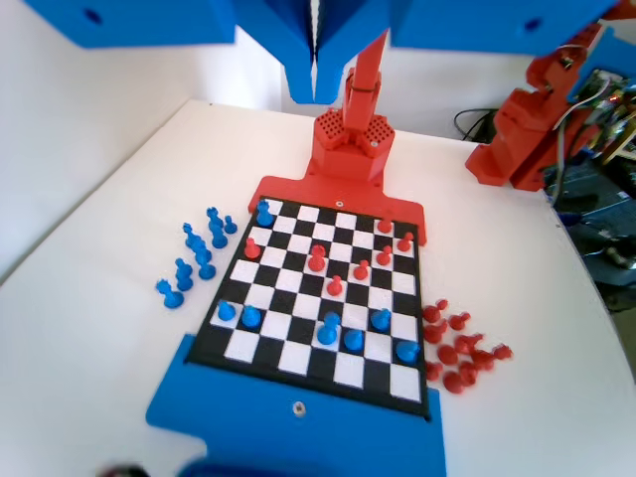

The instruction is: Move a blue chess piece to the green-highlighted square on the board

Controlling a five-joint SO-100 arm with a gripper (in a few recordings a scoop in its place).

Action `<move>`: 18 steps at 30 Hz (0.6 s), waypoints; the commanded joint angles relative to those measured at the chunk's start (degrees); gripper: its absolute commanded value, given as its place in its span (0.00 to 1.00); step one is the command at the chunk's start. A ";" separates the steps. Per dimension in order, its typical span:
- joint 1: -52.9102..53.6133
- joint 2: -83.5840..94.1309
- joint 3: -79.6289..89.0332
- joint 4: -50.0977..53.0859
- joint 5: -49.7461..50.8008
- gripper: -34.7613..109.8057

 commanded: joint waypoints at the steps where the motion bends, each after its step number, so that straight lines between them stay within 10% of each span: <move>1: 0.62 6.42 5.01 -0.35 -1.93 0.25; 18: 5.10 20.39 20.65 -8.88 -2.55 0.25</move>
